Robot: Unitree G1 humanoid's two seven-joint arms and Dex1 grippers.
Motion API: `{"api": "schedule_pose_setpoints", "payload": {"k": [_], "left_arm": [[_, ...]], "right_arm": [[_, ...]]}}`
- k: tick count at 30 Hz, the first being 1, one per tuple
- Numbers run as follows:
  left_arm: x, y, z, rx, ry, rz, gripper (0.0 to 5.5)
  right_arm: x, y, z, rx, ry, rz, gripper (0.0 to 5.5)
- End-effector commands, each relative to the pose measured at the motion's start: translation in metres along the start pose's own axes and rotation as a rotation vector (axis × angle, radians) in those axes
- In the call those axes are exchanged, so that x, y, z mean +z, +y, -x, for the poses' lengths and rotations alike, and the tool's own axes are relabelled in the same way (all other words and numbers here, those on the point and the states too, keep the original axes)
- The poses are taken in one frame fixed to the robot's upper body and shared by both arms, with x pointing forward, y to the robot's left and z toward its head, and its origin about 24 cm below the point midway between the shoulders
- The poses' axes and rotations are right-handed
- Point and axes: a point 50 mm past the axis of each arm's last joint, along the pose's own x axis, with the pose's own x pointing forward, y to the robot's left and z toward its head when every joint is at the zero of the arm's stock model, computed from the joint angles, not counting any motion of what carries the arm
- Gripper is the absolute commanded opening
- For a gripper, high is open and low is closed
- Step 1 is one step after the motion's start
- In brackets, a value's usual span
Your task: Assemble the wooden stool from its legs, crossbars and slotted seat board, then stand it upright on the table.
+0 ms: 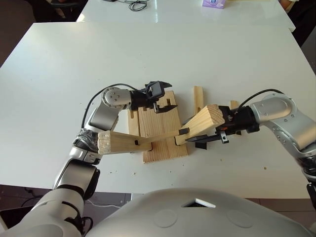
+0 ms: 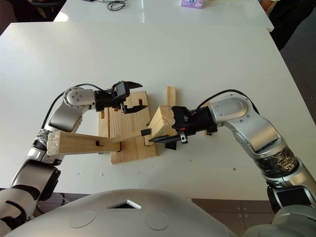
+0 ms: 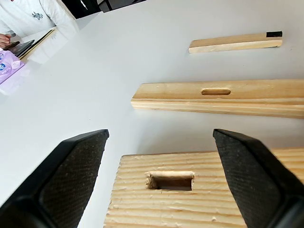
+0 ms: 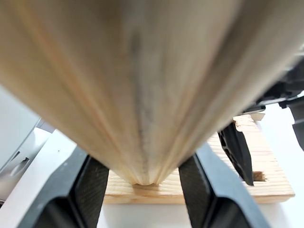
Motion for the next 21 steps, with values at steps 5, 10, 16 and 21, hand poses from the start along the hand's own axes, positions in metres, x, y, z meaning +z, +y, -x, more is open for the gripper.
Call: {"api": "schedule_pose_setpoints", "payload": {"k": [5,10,16,21], "left_arm": [[0.002,0.007,-0.005,0.032,0.015,0.020,4.09],[0.010,0.014,-0.016,0.049,0.002,0.027,4.09],[0.016,0.028,-0.032,0.117,0.030,0.023,4.09],[0.014,0.039,-0.041,0.176,0.079,0.034,4.09]], "right_arm": [[-0.024,-0.002,-0.002,-0.016,0.221,-0.141,2.03],[-0.025,-0.008,-0.005,-0.047,0.249,-0.172,2.03],[-0.029,-0.010,-0.007,-0.093,0.273,-0.206,2.03],[-0.032,-0.009,-0.012,-0.096,0.277,-0.223,2.03]]}}
